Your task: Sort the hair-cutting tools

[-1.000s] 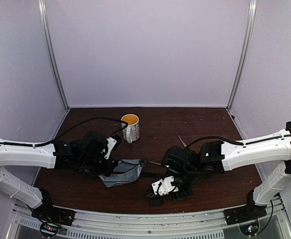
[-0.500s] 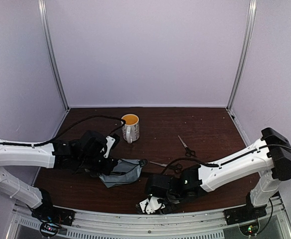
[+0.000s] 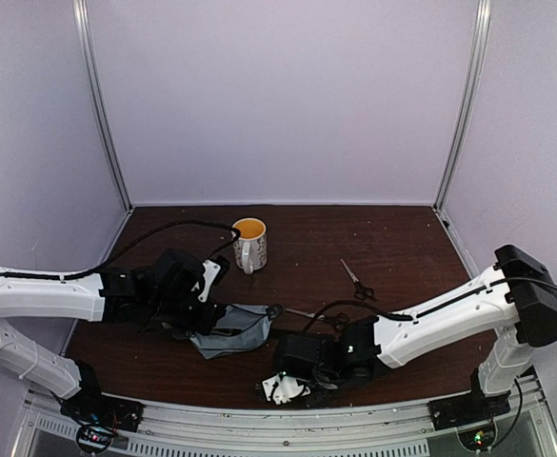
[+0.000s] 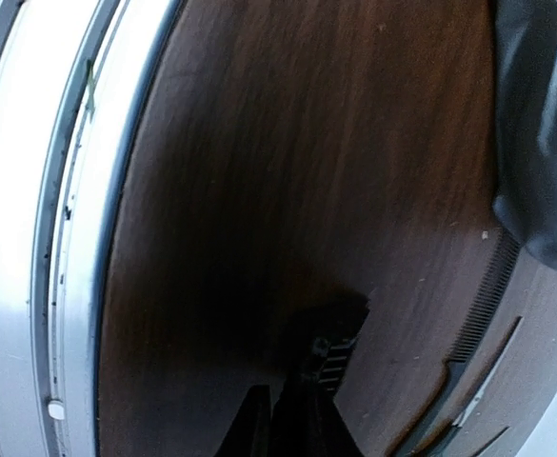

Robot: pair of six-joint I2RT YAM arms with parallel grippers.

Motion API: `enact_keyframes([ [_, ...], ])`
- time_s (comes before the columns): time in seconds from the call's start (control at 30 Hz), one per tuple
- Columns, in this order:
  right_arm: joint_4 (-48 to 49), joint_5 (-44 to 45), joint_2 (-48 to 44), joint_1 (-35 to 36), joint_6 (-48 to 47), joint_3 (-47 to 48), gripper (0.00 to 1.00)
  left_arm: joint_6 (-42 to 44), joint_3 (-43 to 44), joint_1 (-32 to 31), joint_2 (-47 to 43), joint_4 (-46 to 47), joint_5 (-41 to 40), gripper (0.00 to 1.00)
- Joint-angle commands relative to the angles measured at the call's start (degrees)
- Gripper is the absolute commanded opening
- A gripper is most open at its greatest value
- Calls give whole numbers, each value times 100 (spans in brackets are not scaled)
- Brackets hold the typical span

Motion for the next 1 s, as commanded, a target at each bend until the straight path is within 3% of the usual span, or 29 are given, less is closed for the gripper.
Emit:
enact_keyframes([
  [0.0, -164, 105, -232, -9, 113, 109, 4, 62, 171, 46, -2, 112, 53, 0],
  [0.3, -1014, -320, -934, -213, 19, 564, 0, 146, 226, 51, 51, 147, 277, 0],
  [0.67, -1446, -2971, -1208, -1647, 429, 2172, 0, 152, 116, 86, 88, 717, 1266, 0],
  [0.97, -1594, -3969, -806, -1636, -270, 2477, 1, 96, -17, 94, 78, 1109, 2015, 0],
])
